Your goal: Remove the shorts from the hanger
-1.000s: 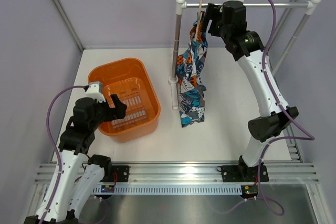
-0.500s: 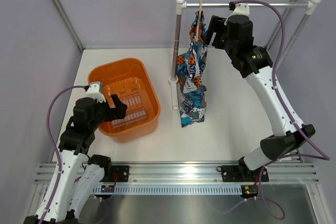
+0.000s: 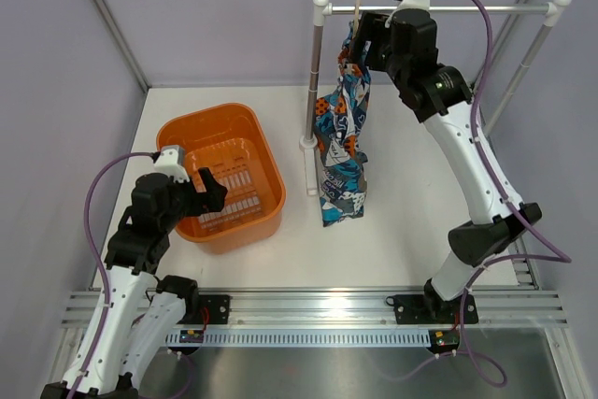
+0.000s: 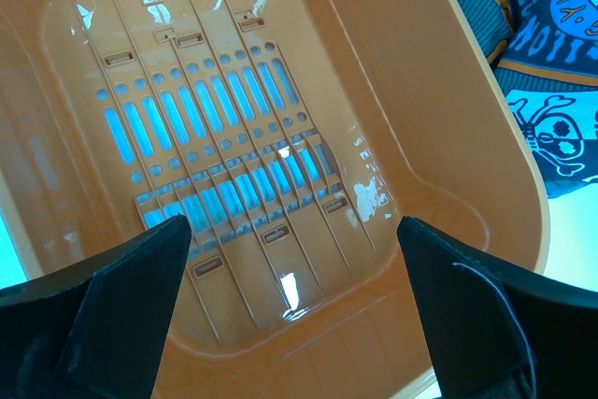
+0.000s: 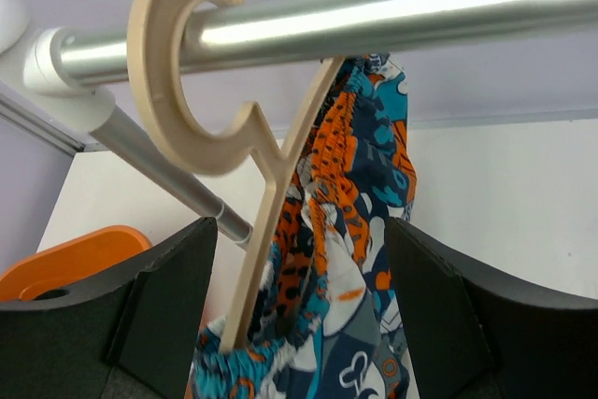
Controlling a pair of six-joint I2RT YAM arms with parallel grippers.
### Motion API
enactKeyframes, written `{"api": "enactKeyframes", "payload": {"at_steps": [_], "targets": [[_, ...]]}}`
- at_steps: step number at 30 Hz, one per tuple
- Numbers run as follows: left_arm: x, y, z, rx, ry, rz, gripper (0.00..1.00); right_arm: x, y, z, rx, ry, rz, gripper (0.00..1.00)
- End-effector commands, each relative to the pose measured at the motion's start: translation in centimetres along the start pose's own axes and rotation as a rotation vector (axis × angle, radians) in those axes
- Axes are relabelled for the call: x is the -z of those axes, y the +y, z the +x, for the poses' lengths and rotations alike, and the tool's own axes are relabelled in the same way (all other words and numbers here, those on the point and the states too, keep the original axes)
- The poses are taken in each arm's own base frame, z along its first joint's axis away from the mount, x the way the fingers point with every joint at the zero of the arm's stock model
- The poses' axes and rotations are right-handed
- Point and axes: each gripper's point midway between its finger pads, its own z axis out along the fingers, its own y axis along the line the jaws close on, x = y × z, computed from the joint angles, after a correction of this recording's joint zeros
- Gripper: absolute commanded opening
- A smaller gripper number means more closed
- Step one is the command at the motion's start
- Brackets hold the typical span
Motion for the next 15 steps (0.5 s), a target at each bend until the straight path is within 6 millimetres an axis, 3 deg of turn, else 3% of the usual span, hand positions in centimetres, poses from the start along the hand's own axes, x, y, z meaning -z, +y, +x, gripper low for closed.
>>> {"api": "enactKeyframes", "payload": {"at_steps": [1,10,15], "targets": [[-0.1,-0.8,-0.8,-0.014,-0.026,0.037,0.99,-0.6,1.2,-1.0,0.021,-0.013,-0.017,0.81],[-0.2,-0.8,-0.8,-0.015,-0.022,0.036,0.99,-4.3,1.7,-0.1,0.05,-0.009,0.033,0.8],[-0.2,-0.8,-0.7,-0.015,-0.02,0.035,0.99,-5.5,1.4,0.5,0.052,-0.009,0.058,0.74]]}}
